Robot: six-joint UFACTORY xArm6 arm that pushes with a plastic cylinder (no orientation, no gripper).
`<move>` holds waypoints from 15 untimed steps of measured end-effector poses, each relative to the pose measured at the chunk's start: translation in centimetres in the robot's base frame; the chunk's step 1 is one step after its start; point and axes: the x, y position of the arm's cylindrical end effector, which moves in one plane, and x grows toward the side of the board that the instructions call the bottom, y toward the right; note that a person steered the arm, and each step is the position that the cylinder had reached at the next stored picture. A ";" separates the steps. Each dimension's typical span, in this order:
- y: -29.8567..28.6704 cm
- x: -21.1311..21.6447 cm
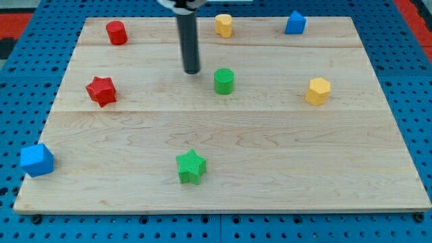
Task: Move the green circle towards the bottom right of the board
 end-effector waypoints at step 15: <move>19.4 21.9</move>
